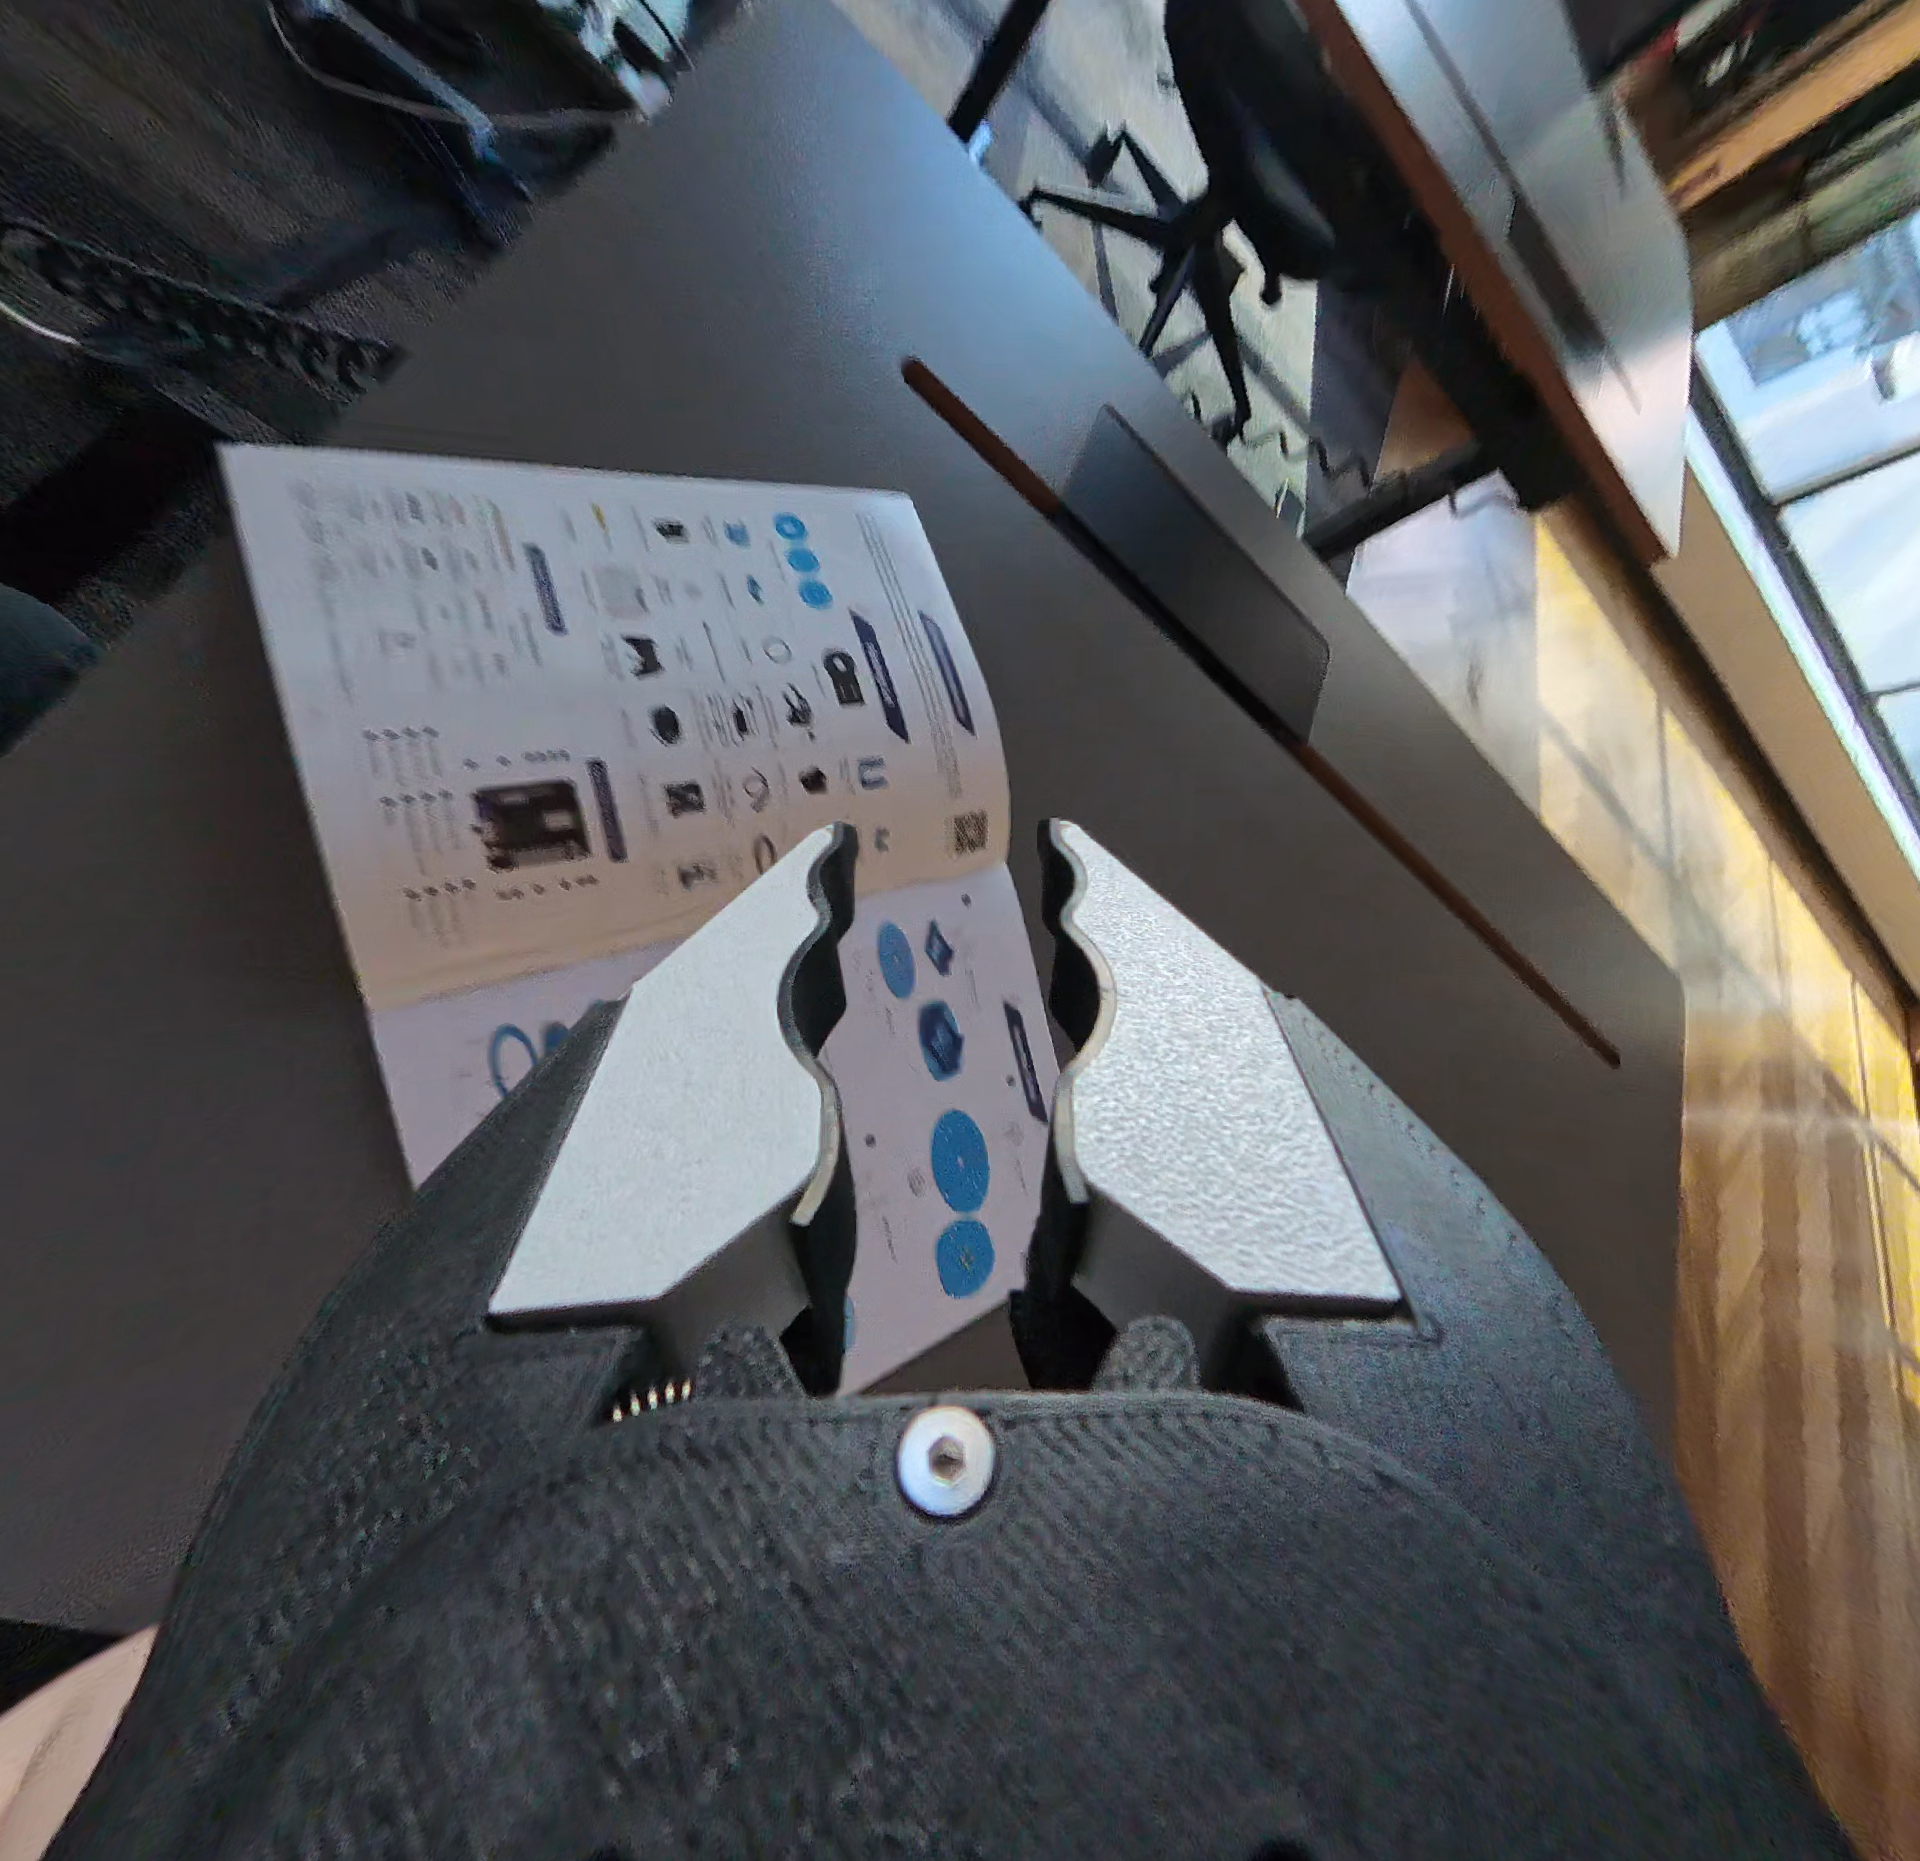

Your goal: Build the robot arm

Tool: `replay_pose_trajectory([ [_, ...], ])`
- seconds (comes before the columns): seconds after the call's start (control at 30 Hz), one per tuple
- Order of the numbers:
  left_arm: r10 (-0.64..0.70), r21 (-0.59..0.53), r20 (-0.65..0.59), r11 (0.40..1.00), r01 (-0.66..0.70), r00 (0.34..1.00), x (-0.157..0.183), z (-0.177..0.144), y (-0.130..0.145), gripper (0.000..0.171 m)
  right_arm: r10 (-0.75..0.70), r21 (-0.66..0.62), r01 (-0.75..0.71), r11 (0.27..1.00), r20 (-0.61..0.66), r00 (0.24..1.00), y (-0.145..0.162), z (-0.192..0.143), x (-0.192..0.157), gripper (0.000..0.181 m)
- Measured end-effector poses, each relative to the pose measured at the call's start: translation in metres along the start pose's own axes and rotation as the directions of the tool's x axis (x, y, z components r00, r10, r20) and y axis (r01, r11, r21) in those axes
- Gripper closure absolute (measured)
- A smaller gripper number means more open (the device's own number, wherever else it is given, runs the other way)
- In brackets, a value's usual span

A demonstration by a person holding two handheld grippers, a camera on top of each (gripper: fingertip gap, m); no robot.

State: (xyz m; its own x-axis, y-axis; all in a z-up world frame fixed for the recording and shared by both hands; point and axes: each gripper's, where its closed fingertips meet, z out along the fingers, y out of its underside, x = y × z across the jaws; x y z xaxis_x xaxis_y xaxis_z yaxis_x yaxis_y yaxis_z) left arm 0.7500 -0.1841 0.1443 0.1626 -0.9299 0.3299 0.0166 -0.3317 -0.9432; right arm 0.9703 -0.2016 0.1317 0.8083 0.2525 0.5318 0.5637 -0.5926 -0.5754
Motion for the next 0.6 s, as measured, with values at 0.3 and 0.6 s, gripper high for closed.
replay_pose_trajectory([
  [0.3, 0.083, -0.155, 0.185, 0.986, -0.054, 0.979, 0.013, -0.167, 0.136, 0.142, -0.115, 0.455, -0.004, 0.89, 0.234, 0.965, -0.081, -0.04, -0.226, 0.15],
  [0.6, 0.188, -0.285, 0.641, 0.959, 0.004, 0.744, -0.026, -0.411, 0.209, 0.144, -0.101, 0.53, -0.269, 0.804, 0.567, 0.817, -0.126, -0.018, -0.442, 0.151],
])
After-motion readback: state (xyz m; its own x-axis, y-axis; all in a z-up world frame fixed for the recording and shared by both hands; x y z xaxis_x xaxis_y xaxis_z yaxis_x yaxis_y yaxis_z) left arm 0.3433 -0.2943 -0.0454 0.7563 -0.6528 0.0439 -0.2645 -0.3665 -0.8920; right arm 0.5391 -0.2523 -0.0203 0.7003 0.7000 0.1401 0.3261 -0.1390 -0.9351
